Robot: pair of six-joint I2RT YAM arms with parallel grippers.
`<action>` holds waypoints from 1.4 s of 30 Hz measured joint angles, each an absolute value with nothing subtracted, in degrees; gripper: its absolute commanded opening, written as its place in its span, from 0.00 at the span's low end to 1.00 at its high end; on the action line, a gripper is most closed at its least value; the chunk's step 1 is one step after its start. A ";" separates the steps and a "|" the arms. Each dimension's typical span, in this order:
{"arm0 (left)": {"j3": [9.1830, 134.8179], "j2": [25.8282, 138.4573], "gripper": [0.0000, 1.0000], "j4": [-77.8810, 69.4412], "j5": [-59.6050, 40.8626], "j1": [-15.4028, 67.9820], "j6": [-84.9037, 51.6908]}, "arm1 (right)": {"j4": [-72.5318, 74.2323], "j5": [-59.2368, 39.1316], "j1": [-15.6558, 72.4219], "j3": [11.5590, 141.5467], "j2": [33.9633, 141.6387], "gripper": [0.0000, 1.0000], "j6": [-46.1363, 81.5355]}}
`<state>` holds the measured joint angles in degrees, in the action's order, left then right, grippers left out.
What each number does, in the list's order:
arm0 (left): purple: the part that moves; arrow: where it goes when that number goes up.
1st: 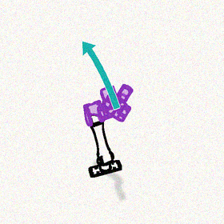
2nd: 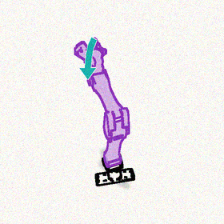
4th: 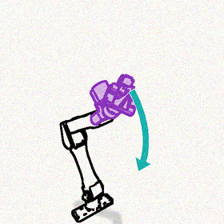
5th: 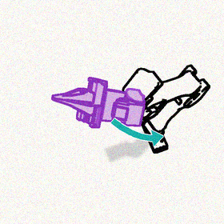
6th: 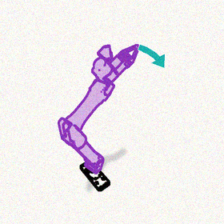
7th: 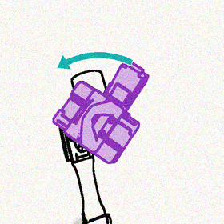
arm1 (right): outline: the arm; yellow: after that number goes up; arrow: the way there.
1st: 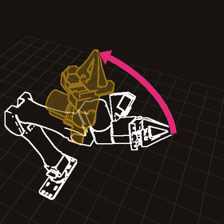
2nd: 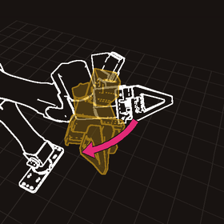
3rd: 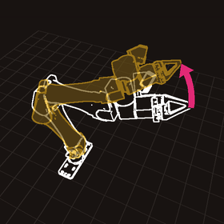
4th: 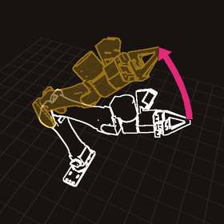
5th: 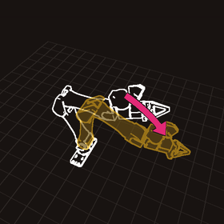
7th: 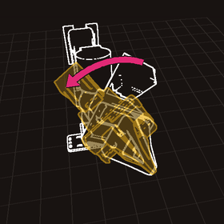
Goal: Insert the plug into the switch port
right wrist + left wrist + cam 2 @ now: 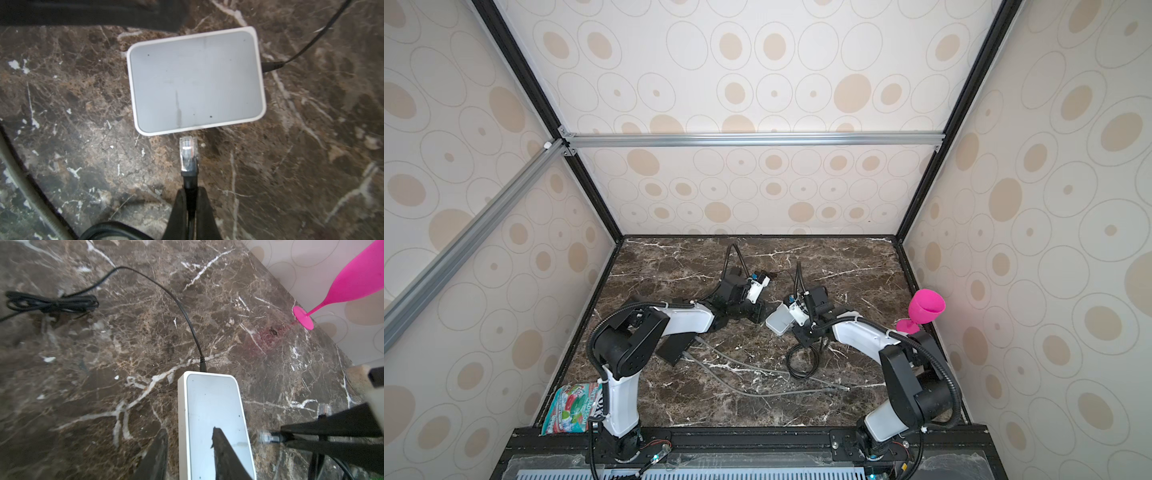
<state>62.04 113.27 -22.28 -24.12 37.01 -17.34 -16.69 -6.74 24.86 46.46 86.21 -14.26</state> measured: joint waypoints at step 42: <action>60.80 117.75 0.44 -26.65 -27.75 31.81 -19.53 | -23.03 -6.35 25.91 56.01 95.98 0.00 -13.89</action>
